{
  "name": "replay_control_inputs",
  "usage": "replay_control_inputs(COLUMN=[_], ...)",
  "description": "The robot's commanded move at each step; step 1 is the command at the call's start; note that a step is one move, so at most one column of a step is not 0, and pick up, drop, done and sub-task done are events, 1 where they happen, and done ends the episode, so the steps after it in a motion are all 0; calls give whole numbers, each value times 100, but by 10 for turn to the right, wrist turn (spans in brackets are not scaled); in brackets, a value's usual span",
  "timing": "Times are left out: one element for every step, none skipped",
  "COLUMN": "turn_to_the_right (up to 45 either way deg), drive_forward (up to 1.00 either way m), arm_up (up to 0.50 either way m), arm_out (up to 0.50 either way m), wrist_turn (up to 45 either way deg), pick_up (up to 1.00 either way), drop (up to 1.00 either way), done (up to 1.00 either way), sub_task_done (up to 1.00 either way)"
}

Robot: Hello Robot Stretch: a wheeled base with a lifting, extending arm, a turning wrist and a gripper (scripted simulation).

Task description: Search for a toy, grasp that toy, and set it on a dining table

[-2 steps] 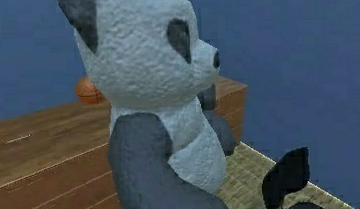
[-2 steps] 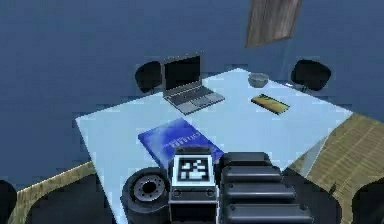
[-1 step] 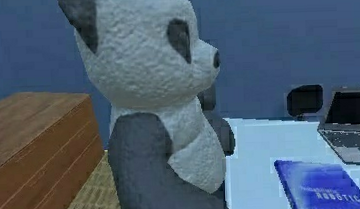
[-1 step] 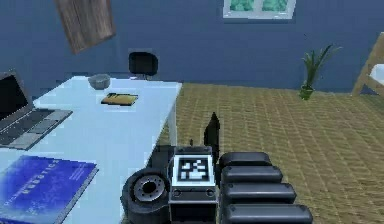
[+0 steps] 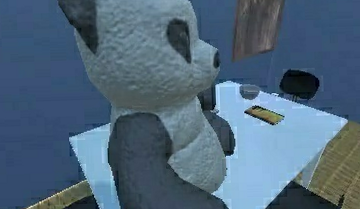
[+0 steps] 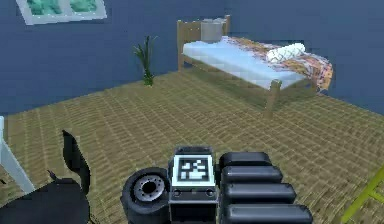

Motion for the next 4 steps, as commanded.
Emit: replay_control_inputs(turn_to_the_right=[450, 180, -450, -450], drive_forward=[0, 0, 0, 0], arm_up=[0, 0, 0, 0], arm_out=[0, 0, 0, 0], wrist_turn=[0, 0, 0, 0], pick_up=[0, 0, 0, 0], drop=[0, 0, 0, 0], done=[0, 0, 0, 0], sub_task_done=[0, 0, 0, 0])
